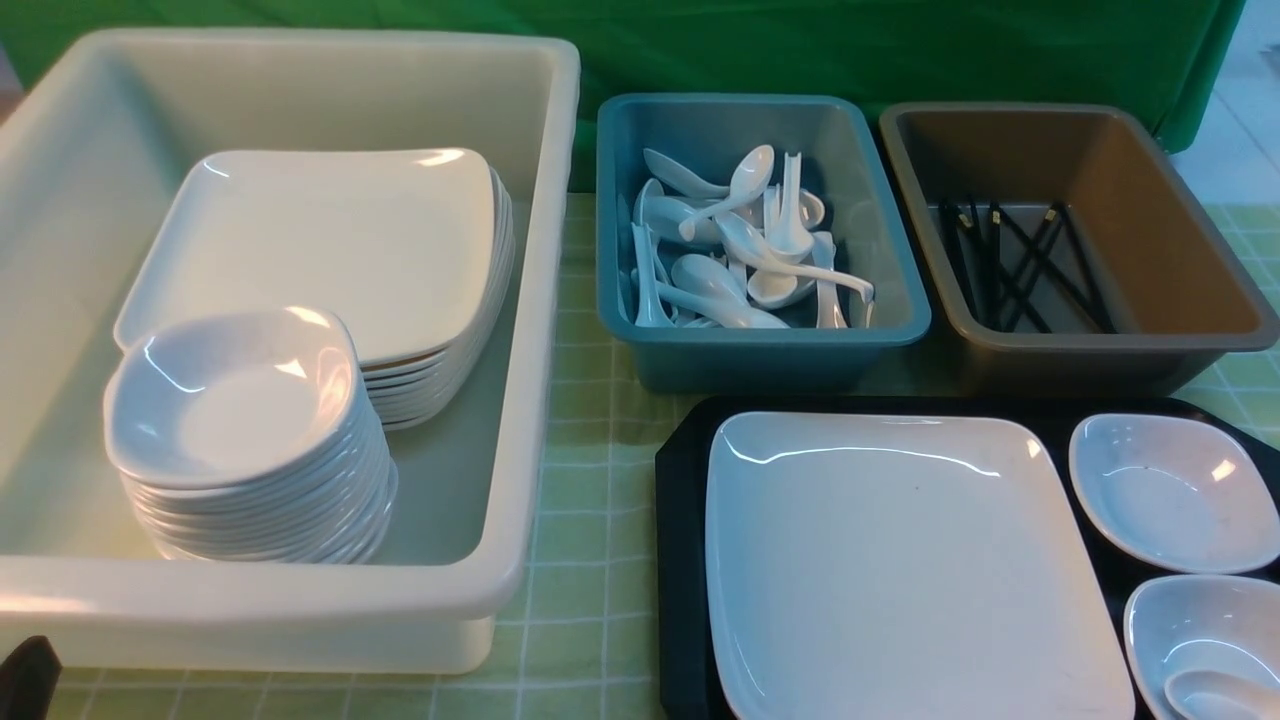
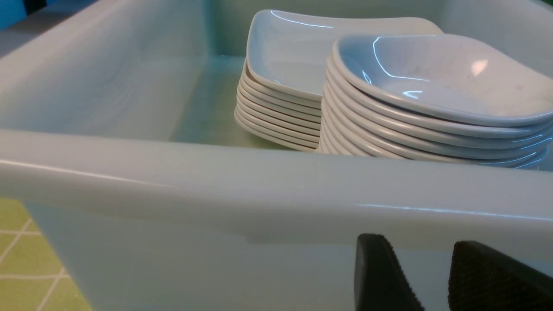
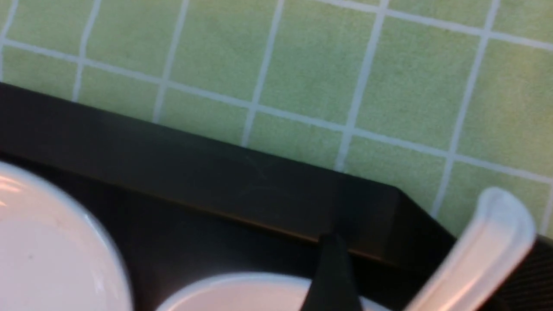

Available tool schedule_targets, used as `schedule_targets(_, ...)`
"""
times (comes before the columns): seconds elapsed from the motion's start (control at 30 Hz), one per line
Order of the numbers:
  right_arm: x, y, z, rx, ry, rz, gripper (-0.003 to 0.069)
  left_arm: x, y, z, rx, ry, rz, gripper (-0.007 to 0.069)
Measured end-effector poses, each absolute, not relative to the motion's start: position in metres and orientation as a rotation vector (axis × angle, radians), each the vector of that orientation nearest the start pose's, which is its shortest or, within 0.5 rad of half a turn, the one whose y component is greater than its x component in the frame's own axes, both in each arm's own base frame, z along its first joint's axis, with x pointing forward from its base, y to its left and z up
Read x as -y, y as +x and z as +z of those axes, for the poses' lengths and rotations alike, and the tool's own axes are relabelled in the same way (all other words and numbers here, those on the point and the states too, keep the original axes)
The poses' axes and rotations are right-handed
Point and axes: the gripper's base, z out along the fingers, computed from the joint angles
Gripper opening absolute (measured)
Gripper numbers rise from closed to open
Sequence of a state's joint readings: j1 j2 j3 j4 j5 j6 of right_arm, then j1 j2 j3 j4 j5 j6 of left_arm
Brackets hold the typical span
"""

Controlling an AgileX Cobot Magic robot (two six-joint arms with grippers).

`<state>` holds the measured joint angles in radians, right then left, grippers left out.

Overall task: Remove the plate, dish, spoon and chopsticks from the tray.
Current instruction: Use the right arm to grab a soup spoon from the plate, then use the right arm to put the soup spoon into the small storage box in the middle

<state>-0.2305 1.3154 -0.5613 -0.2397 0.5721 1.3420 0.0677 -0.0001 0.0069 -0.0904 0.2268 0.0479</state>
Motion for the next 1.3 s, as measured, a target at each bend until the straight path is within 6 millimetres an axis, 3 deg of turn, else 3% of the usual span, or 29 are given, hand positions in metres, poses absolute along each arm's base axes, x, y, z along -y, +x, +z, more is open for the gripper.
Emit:
schedule_targets(0.33,0.06,0.206,0.174,-2.137,1.768,0.061,0.0463,-0.002,0.056,0.19,-1.714,-0.077,0.003,0.0225)
schedule_targets(0.4,0.06,0.207,0.175,-2.135,1.757,0.065,0.0405,-0.002,0.056,0.19,-1.714,-0.077,0.003,0.0225)
schedule_targets(0.6,0.06,0.209,0.175,-2.152,1.706,0.069,0.0108,-0.002,0.056,0.19,-1.714,-0.077,0.003,0.0225)
schedule_targets(0.67,0.06,0.209,0.176,-2.15,1.694,0.075,0.0046,-0.002,0.056,0.19,-1.714,-0.077,0.003,0.0225)
schedule_targets(0.83,0.06,0.211,0.183,-2.138,1.622,0.111,0.0031,-0.002,0.056,0.19,-1.714,-0.077,0.003,0.0225)
schedule_targets(1.13,0.055,0.233,0.251,-1.767,1.284,0.437,0.0031,-0.002,0.056,0.19,-1.714,-0.077,0.003,0.0225)
schedule_targets(1.17,0.049,0.242,0.272,-1.694,1.189,0.508,0.0031,-0.002,0.056,0.19,-1.714,-0.077,0.003,0.0225)
schedule_targets(1.2,0.049,0.244,0.276,-1.681,1.173,0.519,0.0031,-0.002,0.056,0.19,-1.714,-0.077,0.003,0.0225)
schedule_targets(1.23,0.036,0.258,0.302,-1.613,1.047,0.61,0.0031,-0.002,0.056,0.19,-1.714,-0.077,0.003,0.0225)
schedule_targets(1.3,0.022,0.27,0.316,-1.606,0.954,0.66,0.0031,-0.002,0.056,0.19,-1.714,-0.077,0.003,0.0225)
